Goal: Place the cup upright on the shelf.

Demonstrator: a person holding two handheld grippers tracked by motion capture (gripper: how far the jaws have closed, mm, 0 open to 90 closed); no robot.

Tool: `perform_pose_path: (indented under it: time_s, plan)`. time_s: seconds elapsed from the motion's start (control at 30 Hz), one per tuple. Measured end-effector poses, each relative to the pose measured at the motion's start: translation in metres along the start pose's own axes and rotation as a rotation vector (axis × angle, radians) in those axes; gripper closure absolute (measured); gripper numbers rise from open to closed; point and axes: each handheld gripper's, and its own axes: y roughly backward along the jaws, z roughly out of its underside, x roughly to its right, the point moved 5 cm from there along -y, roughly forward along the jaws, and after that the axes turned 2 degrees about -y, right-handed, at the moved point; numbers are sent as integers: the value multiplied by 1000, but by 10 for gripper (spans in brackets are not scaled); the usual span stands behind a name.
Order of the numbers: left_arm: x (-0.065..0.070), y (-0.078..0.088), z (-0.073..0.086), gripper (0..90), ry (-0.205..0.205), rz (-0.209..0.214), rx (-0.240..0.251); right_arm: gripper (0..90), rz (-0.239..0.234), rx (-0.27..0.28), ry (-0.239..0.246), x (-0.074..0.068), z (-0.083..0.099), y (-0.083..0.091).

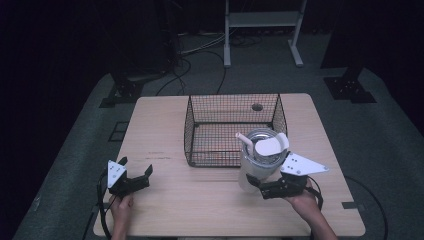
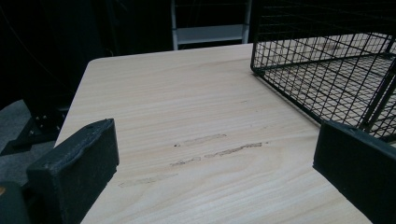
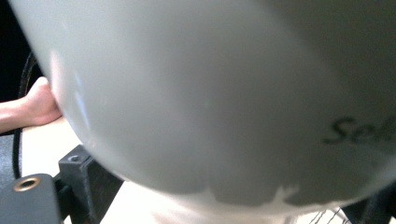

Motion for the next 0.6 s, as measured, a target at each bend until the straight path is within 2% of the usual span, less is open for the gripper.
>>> perform_pose_path:
  time_s: [0.03,0.07,0.1,0.2,0.33,0.57,0.6]
  plan:
    - [0,0,0,0,0,0,0,87,0,0,0,0,0,0]
    - [0,0,0,0,0,0,0,87,-5,0,7,1,-9,-2]
    - [0,0,0,0,-1,0,0,87,-5,0,7,1,-9,-2]
    - [0,0,0,0,1,0,0,86,-18,7,14,2,-23,-9]
    - [0,0,0,0,3,0,3,87,-24,11,16,4,-32,-14]
    - [0,0,0,0,4,1,4,87,-39,36,16,15,-61,-33]
    - [0,0,0,0,4,1,4,87,-39,36,16,15,-61,-33]
